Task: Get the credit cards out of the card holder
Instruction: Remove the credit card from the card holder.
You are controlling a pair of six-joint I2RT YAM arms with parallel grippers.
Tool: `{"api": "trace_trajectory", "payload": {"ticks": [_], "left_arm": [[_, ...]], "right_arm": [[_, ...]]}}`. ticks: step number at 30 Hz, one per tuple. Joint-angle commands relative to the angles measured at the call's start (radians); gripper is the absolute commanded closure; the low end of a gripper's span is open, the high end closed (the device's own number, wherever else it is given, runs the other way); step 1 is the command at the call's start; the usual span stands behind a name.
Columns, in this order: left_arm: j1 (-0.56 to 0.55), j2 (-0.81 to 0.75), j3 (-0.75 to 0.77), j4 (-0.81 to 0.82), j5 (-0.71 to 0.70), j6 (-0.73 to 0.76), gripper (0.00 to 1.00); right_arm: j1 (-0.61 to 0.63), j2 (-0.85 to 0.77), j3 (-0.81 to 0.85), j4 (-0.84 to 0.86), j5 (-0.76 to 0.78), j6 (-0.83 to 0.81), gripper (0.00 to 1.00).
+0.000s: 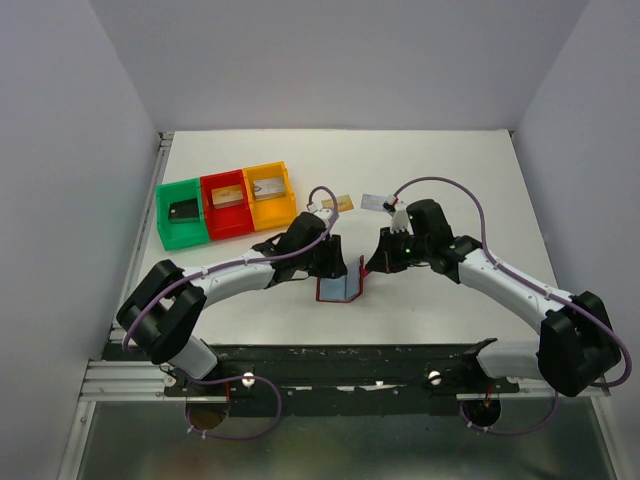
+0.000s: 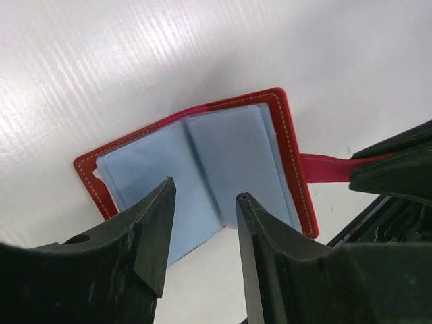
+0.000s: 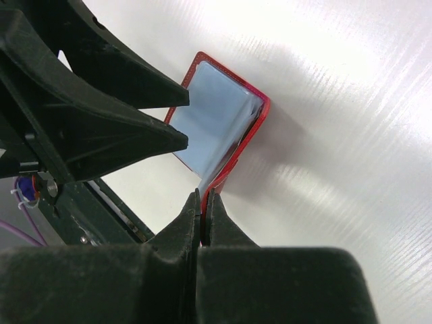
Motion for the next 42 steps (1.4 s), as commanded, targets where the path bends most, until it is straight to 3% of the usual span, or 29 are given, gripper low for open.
{"api": "trace_trajectory", "payload": {"ticks": [1,9,17,29,42], "left_arm": [[0.005,-0.018,-0.020,-0.024,-0.053,-0.009,0.48],[-0.005,-0.010,0.006,0.057,0.070,0.033,0.37],[-0.023,0.016,0.021,0.076,0.111,0.043,0.36],[-0.035,0.060,0.056,0.042,0.110,0.048,0.37],[-0.034,-0.021,-0.014,0.062,0.021,0.022,0.36]], "right_arm": [[0.003,-0.014,0.032,-0.018,-0.006,-0.019,1.00],[0.003,-0.013,0.030,-0.010,-0.023,-0.011,1.00],[0.003,-0.013,0.032,-0.010,-0.028,-0.011,1.00],[0.003,-0.019,0.025,-0.008,-0.032,-0.008,1.00],[0.003,-0.020,0.019,-0.005,-0.031,-0.011,1.00]]}}
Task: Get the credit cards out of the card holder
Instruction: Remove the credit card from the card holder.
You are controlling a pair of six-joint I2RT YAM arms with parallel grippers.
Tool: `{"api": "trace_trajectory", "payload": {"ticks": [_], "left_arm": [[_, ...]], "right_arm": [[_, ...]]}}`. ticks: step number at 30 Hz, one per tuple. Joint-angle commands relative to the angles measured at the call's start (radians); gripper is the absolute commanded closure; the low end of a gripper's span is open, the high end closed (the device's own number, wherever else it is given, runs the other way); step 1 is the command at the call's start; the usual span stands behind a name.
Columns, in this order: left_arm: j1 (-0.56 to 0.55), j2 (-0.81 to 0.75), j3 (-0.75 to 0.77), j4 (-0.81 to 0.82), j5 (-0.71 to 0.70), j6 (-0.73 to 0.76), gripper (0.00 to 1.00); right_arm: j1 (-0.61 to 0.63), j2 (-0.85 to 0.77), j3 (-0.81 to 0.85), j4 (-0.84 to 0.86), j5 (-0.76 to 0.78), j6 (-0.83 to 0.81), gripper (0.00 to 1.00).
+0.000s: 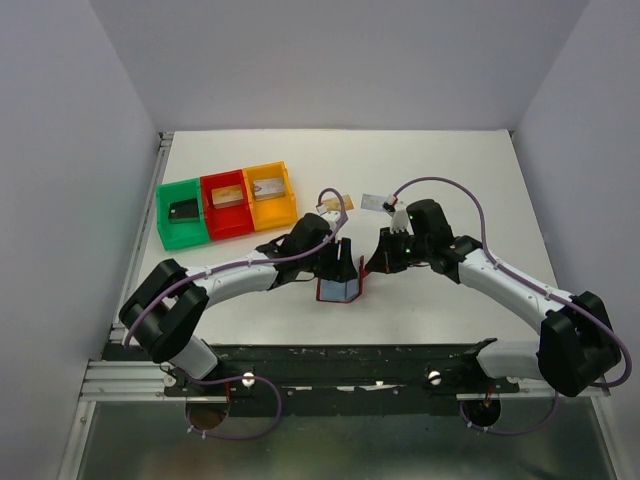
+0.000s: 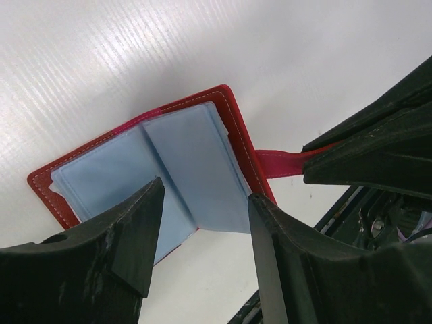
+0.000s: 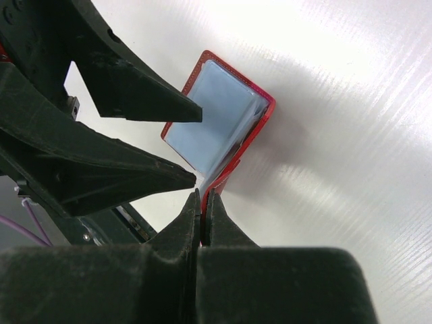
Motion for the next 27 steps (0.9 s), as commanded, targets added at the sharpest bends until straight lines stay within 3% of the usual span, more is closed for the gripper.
{"api": "trace_trajectory", "payload": {"ticks": [1,27], "left_arm": [[-0.004,-0.047,-0.029,0.014,-0.062,-0.014,0.36],[-0.004,0.071,0.057,-0.006,0.036,0.009,0.38]], "right_arm": [[0.003,-0.021,0.018,-0.005,-0.019,-0.010,1.00],[0.001,-0.006,0.024,-0.007,-0.031,-0.011,1.00]]}}
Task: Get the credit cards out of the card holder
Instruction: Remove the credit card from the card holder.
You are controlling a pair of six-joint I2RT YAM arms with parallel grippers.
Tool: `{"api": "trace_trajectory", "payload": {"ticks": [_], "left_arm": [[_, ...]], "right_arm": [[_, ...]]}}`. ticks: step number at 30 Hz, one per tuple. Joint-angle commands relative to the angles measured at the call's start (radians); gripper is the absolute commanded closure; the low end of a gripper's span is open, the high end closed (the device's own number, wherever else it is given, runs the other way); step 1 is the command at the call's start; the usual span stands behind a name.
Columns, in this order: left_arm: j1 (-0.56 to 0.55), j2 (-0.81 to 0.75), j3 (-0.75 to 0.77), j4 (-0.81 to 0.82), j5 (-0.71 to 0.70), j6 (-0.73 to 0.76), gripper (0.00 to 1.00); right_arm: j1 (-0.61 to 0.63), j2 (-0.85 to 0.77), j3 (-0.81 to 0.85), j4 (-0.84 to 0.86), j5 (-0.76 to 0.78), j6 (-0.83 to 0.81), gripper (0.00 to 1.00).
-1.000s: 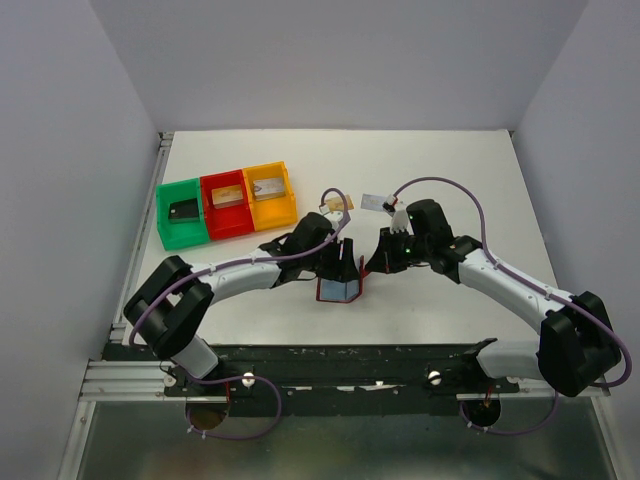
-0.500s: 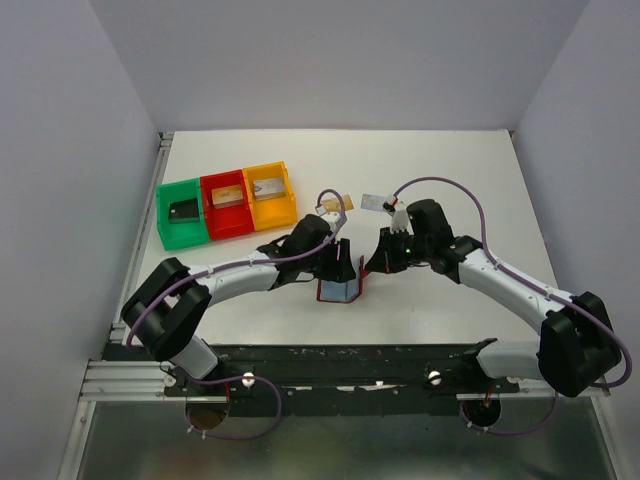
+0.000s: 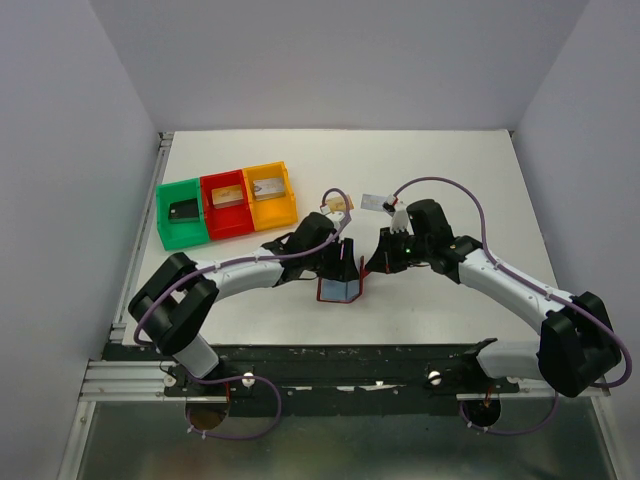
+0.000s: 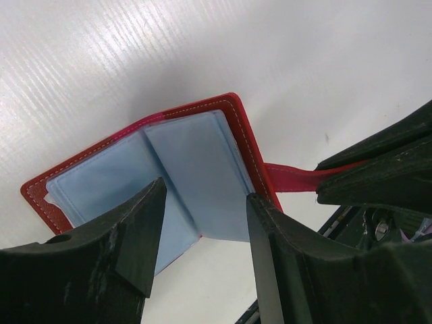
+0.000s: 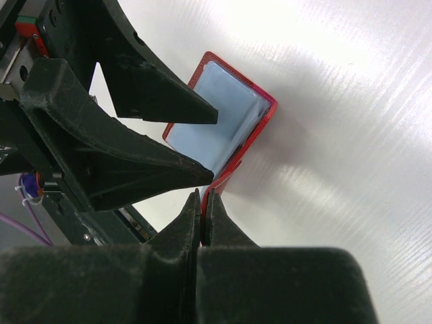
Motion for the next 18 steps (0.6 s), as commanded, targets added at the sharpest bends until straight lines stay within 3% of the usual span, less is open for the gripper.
{"api": "trace_trajectory", "payload": {"ticks": [1,18], "left_arm": [[-0.004,0.025,0.037,-0.004,0.037,0.014,0.38],[-0.006,0.049,0.060,-0.071,-0.011,0.031,0.39]], "right_arm": [[0.003,-0.004,0.025,-0.007,-0.029,-0.011,1.00],[0.001,0.009,0.033,-0.013,-0.033,-0.018,1.00]]}}
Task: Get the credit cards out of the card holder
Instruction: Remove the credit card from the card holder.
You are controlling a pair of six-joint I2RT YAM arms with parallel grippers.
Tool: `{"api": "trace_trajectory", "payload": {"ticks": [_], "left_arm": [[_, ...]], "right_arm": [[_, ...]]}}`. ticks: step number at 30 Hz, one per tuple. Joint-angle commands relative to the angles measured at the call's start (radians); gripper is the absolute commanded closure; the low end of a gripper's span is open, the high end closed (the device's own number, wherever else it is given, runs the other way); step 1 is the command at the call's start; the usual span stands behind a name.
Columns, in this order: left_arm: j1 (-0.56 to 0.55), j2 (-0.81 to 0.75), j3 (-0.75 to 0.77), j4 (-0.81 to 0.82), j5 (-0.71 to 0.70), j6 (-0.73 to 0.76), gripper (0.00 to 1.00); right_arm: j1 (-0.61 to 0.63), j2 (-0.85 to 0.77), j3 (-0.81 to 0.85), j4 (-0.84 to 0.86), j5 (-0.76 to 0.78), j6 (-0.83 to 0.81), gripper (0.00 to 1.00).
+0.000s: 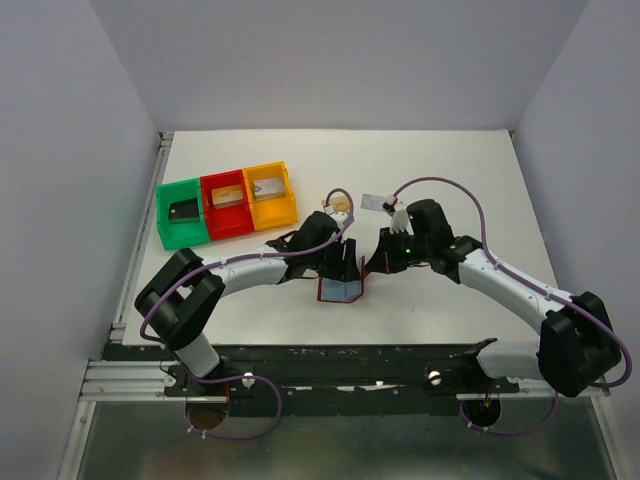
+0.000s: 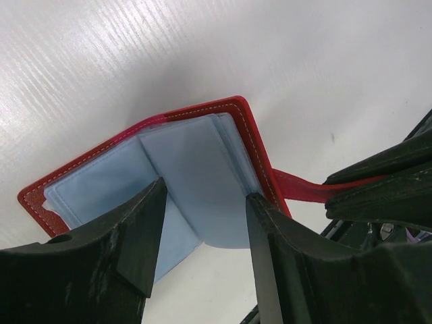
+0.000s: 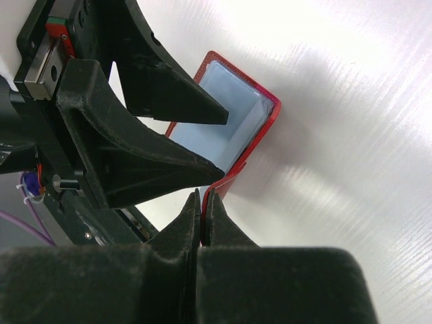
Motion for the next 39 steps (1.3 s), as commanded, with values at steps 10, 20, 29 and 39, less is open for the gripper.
{"api": "trace_trajectory", "payload": {"ticks": [10,20,29,39], "left_arm": [[-0.004,-0.007,0.008,-0.105,-0.128,0.002,0.39],[0.080,-0.186,-0.139,-0.061,-0.254,-0.088,0.38],[0.061,-0.133,-0.105,0.128,0.048,-0.026,0.38],[0.007,-0.076,-0.036,0.062,0.042,0.034,0.34]], "right_arm": [[0.001,0.004,0.030,-0.014,-0.021,-0.019,1.00],[0.001,-0.016,0.027,-0.016,-0.029,-0.020,1.00],[0.003,-0.008,0.030,-0.017,-0.032,-0.017,1.00],[0.003,-0.006,0.032,-0.019,-0.027,-0.020,1.00]]}}
